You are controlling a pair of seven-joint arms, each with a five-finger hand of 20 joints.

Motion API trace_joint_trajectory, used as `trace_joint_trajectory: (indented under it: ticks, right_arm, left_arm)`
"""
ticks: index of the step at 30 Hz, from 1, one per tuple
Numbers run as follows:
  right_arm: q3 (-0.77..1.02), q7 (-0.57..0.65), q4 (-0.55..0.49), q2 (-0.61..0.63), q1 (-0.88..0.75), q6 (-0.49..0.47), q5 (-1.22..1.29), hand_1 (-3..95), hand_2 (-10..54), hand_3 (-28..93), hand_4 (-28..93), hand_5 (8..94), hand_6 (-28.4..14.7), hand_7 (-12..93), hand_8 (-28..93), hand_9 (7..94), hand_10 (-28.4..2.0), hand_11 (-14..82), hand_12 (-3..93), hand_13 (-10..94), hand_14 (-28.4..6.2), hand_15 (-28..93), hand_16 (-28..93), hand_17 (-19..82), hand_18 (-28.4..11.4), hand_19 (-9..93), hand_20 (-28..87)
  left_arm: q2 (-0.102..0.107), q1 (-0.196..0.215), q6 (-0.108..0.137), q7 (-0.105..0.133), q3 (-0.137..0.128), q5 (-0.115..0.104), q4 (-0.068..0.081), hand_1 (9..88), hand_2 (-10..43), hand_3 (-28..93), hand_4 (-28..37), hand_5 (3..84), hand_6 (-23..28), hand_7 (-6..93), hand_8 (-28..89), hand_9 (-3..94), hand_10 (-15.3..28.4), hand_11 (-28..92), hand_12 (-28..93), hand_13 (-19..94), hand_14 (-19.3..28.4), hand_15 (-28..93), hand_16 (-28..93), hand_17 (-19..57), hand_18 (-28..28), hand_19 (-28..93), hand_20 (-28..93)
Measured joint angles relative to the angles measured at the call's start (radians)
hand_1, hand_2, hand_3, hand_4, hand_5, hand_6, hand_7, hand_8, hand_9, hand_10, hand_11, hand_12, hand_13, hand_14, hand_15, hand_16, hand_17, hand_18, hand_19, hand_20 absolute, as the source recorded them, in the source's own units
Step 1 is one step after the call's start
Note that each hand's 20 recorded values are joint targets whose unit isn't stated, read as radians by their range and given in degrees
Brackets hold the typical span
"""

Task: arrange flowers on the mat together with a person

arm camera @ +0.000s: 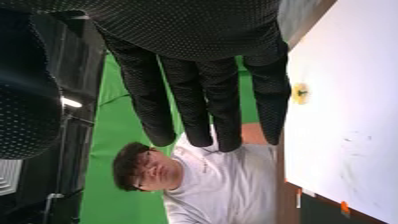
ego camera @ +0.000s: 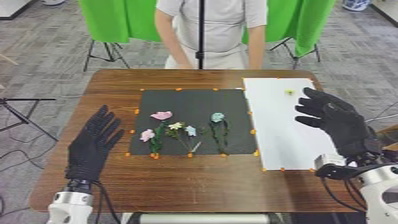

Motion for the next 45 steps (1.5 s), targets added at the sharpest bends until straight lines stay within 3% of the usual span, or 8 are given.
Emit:
trace_joint_trajectory:
  ticks: [5,10,16,23,29,45]
  right_arm:
    - [-0.002,0.007,-0.002,-0.005,-0.012,0.020,-0.001,16.6,-2.1,83,-24,31.1,-5.6,14,-8,32.3,-15.0,10.4,21.9,27,-12.8,20,28,4,-22.5,44,27]
    - [-0.001,0.026,0.005,-0.007,0.001,-0.002,-0.014,16.4,-1.9,83,-24,30.8,-5.7,14,-8,31.9,-15.0,10.1,22.0,27,-12.8,20,28,4,-22.5,44,27]
    - [-0.037,0.023,0.023,-0.009,0.038,-0.024,-0.019,16.4,-2.1,83,-24,30.4,-5.6,14,-8,31.6,-15.0,9.7,22.2,27,-12.8,20,27,4,-22.5,44,27]
    - [-0.068,0.033,0.028,-0.004,0.080,-0.022,-0.013,16.7,-1.6,83,-24,30.5,-5.6,14,-8,31.3,-15.0,9.6,22.4,27,-12.8,20,27,5,-22.4,44,27]
    - [-0.071,0.034,0.022,0.002,0.079,-0.004,-0.013,16.8,-1.6,83,-24,30.5,-5.7,14,-8,31.3,-15.1,9.7,22.4,26,-12.9,20,27,5,-22.4,45,26]
    - [-0.090,0.050,0.024,0.002,0.088,-0.009,-0.016,16.8,-1.3,83,-24,30.6,-5.6,14,-8,31.3,-15.1,9.6,22.3,26,-13.0,21,27,5,-22.4,45,26]
  left_arm:
    - [-0.005,-0.006,-0.011,-0.006,0.004,0.006,0.008,24.7,-3.9,72,-27.5,27.6,3.2,19.0,-10,21.0,10.6,14,18,15,11.9,14,7,-11.3,19.9,37,10]
    - [0.006,-0.004,0.000,-0.002,0.008,0.078,0.003,24.8,-4.1,72,-27.5,28.1,3.2,18.7,-10,21.3,10.6,14,18,16,12.3,15,6,-11.0,20.2,37,10]
    - [0.009,0.009,0.024,0.002,0.012,0.057,-0.006,24.9,-3.6,72,-27.7,28.2,3.2,18.8,-10,21.2,10.6,14,18,16,12.4,16,6,-10.8,20.3,38,10]
    - [0.010,-0.009,0.022,-0.014,0.020,0.054,-0.006,25.8,-3.1,72,-27.6,28.4,3.4,18.9,-10,21.1,10.6,14,18,16,12.5,16,6,-10.7,20.2,38,10]
    - [0.011,-0.007,0.023,-0.014,0.020,0.054,-0.007,25.6,-3.0,72,-27.5,28.8,3.6,18.6,-10,21.3,10.8,14,18,16,12.5,17,5,-10.7,20.3,38,10]
    - [0.011,-0.010,0.023,-0.028,0.005,0.049,-0.006,25.3,-3.1,72,-27.7,28.9,3.6,18.4,-10,21.3,10.8,15,17,16,12.7,17,5,-10.8,20.3,38,10]
